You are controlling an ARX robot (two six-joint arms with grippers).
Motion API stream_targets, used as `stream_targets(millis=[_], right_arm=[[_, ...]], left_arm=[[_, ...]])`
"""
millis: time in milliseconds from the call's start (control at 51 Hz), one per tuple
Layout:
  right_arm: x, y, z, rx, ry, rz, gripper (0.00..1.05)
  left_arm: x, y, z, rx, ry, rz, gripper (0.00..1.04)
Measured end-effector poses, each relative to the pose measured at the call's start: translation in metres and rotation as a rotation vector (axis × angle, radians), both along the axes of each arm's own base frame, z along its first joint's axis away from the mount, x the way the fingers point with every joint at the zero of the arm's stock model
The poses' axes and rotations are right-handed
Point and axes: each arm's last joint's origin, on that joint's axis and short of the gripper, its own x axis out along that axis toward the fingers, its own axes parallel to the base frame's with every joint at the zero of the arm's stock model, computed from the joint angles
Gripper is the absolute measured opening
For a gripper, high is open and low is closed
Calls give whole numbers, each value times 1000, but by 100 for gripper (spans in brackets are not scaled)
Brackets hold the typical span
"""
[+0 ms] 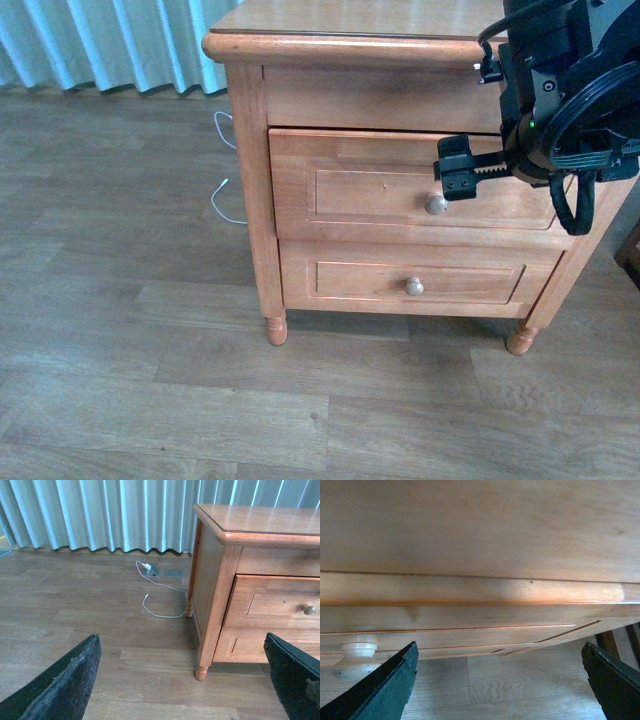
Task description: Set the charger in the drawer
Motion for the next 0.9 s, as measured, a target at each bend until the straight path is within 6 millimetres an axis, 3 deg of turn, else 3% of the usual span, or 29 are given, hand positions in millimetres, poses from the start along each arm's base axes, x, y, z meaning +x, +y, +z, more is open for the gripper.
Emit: stream_targets(millis=[491, 903], right_arm=[[10, 2, -5, 43, -64, -41, 97], [7, 6, 7, 282, -291, -68, 97]], left_arm=[[0, 0, 0, 0, 0, 0, 99], [0, 0, 0, 0, 0, 0, 99]])
